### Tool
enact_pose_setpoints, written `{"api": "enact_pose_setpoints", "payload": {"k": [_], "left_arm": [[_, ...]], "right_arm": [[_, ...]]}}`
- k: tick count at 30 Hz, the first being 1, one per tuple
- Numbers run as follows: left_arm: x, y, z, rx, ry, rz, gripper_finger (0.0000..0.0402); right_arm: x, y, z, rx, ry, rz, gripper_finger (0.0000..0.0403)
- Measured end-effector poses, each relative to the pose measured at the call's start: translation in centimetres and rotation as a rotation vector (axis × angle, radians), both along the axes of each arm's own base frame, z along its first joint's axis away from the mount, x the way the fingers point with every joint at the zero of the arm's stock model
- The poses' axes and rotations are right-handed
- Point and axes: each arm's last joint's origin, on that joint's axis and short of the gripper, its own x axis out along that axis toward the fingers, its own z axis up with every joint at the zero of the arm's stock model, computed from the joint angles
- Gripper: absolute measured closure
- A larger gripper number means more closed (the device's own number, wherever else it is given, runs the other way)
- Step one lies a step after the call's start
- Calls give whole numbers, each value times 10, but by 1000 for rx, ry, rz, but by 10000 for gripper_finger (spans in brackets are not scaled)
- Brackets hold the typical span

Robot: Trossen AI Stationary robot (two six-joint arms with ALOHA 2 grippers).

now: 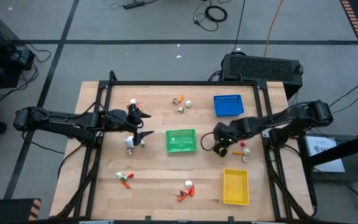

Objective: Sort produce into baskets
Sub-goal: Put the yellow chili pepper into the green bin, then put the orange chili pepper into the green bin

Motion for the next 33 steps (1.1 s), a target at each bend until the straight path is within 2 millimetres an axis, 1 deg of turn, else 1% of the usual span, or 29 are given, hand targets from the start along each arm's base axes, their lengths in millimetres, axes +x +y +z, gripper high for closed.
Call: {"api": "enact_pose_setpoints", "payload": {"k": [2, 4, 7, 10, 14, 16, 19, 22, 24, 27, 33], "left_arm": [[0, 0, 0, 4, -1, 8, 36], [0, 1, 0, 11, 0, 22, 36], [0, 1, 0, 14, -3, 26, 36], [0, 1, 0, 12, -1, 27, 36], [-1, 1, -1, 11, 9, 27, 36], [-1, 1, -1, 10, 16, 27, 36], [-1, 1, -1, 10, 17, 28, 36], [-1, 1, -2, -3, 20, 34, 36], [-1, 1, -2, -12, 18, 39, 36], [-2, 1, -6, -13, 26, 39, 36], [-4, 1, -12, -34, 40, 51, 36]], "right_arm": [[14, 0, 13, -24, -121, 32, 370], [30, 1, 27, -63, -278, 69, 370], [48, 1, 39, -133, -456, 126, 370], [65, 2, 39, -185, -571, 158, 369], [86, 3, 23, -215, -631, 195, 369], [93, 4, 14, -228, -641, 212, 369], [105, 5, 16, -247, -631, 241, 368], [114, 4, 17, -264, -572, 271, 362], [120, 3, 16, -269, -513, 283, 354], [129, 2, 16, -275, -472, 295, 339], [140, 3, 12, -279, -385, 328, 312]]}}
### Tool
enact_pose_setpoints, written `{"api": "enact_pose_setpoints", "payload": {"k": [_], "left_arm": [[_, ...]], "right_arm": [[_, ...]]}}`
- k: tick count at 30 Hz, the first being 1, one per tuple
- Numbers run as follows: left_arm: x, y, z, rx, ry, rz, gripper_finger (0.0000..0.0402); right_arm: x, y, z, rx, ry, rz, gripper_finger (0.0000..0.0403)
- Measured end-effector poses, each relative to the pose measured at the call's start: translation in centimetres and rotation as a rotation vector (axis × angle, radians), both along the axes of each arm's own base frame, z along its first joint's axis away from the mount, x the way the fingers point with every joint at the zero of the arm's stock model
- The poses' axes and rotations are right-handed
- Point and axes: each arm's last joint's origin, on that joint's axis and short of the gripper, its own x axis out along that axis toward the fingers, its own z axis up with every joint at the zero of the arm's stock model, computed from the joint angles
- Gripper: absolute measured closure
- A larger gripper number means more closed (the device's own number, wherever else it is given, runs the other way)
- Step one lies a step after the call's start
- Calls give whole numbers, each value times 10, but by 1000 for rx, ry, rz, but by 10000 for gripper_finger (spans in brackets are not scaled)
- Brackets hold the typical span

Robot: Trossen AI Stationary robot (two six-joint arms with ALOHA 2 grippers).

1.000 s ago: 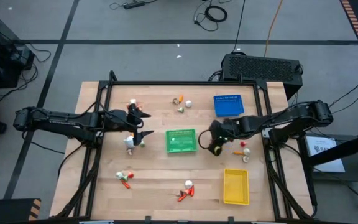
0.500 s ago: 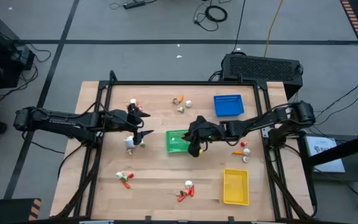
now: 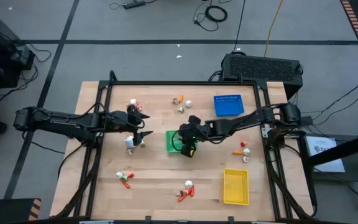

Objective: Sort produce into baskets
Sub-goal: Put the orange chili pepper into the green bin

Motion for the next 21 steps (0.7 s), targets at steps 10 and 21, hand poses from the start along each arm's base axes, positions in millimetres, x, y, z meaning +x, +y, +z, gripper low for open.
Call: {"api": "enact_pose_setpoints", "payload": {"k": [10, 21], "left_arm": [[0, 0, 0, 1, -2, -1, 36], [0, 0, 0, -2, 0, 0, 36]], "right_arm": [[4, 0, 12, 5, -16, 0, 282], [7, 13, 21, 147, -19, 151, 279]]}}
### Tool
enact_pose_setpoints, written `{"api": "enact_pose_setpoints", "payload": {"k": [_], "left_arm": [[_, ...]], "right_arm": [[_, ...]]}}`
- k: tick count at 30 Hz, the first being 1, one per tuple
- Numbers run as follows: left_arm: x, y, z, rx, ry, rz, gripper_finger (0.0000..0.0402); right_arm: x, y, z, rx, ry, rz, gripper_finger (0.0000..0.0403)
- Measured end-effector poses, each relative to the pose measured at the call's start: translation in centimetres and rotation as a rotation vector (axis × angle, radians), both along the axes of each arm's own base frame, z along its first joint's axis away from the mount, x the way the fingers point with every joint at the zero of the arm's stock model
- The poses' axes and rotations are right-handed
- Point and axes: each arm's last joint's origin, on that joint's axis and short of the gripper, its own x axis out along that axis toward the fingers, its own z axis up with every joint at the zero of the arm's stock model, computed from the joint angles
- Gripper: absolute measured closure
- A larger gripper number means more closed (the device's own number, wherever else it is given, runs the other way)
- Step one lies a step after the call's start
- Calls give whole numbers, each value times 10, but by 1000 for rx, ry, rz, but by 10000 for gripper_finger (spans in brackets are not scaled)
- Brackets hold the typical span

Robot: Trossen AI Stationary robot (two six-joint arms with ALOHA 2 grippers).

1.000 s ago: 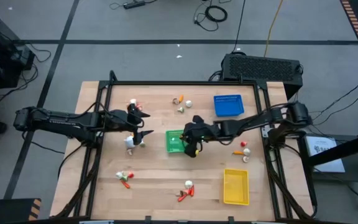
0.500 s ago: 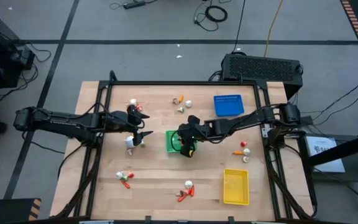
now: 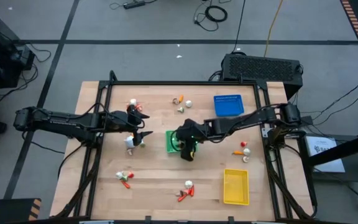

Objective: Sort produce into baskets
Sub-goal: Put the orange chili pepper into the green bin

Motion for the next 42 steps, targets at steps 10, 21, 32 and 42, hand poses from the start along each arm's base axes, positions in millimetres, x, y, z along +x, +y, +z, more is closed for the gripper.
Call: {"api": "enact_pose_setpoints", "payload": {"k": [10, 21, 32, 42], "left_arm": [[0, 0, 0, -2, 2, -3, 36], [0, -1, 0, -23, 0, -40, 36], [0, -2, 0, -26, 2, -60, 36], [0, -2, 0, -17, 4, -65, 36]], "right_arm": [[-9, 54, -1, 43, 14, 300, 280], [-30, 120, -3, -83, -25, 599, 280], [-47, 156, -17, -230, -20, 861, 280], [-38, 164, -65, -285, 70, 936, 280]]}}
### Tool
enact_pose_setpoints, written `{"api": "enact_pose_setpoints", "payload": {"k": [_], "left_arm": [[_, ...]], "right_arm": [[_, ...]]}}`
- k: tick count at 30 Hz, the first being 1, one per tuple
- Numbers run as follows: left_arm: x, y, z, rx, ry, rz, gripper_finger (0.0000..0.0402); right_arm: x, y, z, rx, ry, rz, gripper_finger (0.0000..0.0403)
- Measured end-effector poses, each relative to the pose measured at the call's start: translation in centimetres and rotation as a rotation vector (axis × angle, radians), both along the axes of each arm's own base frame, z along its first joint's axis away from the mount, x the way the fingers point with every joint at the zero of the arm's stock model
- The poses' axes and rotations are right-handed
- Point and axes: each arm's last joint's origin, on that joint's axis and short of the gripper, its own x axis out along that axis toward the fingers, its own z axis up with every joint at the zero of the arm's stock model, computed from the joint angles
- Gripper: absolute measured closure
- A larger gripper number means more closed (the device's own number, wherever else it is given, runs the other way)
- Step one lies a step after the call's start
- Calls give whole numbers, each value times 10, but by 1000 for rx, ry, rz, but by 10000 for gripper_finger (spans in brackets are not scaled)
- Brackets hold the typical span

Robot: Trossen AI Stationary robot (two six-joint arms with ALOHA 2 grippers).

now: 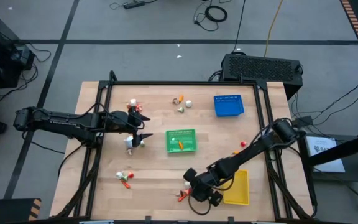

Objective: Sort produce into baskets
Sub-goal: Put the orange chili pepper into the green bin

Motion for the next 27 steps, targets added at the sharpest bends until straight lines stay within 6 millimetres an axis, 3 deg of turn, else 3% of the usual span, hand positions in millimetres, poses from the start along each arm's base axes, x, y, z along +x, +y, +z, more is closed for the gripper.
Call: {"api": "enact_pose_setpoints", "payload": {"k": [4, 16, 27], "left_arm": [[0, 0, 0, 7, 1, -4, 36], [0, 0, 0, 5, 1, -7, 36], [0, 0, 0, 5, 1, -6, 36]], "right_arm": [[2, 1, -12, -42, -7, 41, 280], [7, 0, -9, -75, -91, 46, 280], [11, -6, -9, -33, -43, -172, 280]]}}
